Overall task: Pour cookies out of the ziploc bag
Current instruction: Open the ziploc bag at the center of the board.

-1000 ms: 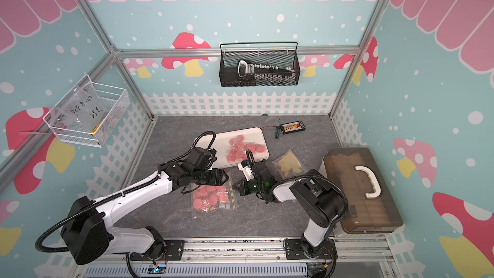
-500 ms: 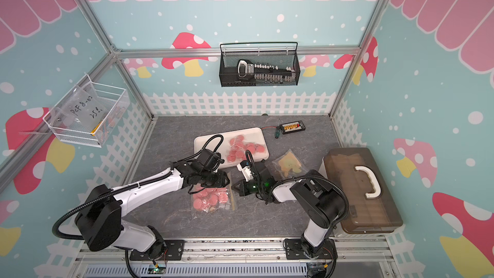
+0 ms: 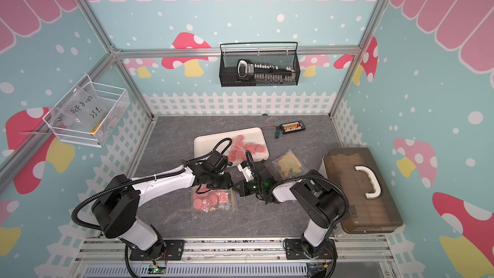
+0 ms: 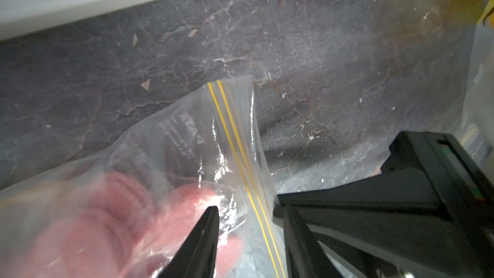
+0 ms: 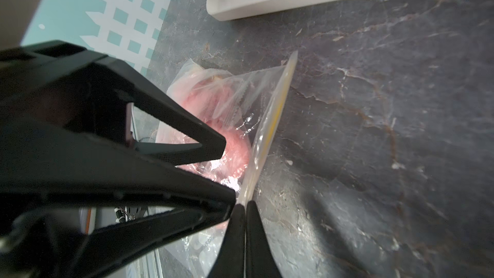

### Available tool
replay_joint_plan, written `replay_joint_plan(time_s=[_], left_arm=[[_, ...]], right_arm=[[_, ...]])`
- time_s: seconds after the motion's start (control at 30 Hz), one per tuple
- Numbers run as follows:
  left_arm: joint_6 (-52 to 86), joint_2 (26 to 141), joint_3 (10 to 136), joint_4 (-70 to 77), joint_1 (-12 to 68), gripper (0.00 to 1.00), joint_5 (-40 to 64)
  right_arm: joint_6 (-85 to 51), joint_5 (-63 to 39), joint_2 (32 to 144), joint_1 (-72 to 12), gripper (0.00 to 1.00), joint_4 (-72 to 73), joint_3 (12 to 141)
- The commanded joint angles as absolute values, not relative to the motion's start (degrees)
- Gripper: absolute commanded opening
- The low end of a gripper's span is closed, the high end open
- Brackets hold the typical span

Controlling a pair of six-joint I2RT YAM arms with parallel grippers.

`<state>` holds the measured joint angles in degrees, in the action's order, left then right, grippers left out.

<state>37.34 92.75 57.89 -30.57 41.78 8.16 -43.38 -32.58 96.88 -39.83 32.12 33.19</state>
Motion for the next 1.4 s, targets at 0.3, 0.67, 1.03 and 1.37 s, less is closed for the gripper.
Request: replay_joint_plan(time_s=[0.3, 0.67, 1.03, 1.37], left_arm=[[38.9, 95.8, 60.4, -30.7, 42.1, 0.41, 5.1], [39.3, 96.0, 59.3, -30.5, 42.1, 0.38, 4.2], [39.7, 97.4, 60.0, -29.6, 42.1, 0.33, 3.6], [40.4, 97.9, 60.4, -28.6, 42.1, 0.29, 3.9]], right_arm=[[-43.1, -32.3, 95.7, -40.4, 0.0, 31.2, 34.0], [-42.9, -32.3, 95.6, -40.5, 0.0, 31.2, 34.0], [-42.7, -32.4, 95.6, -40.5, 0.0, 31.1, 33.8], [-42.5, -32.3, 95.9, -40.5, 0.0, 31.0, 33.8]])
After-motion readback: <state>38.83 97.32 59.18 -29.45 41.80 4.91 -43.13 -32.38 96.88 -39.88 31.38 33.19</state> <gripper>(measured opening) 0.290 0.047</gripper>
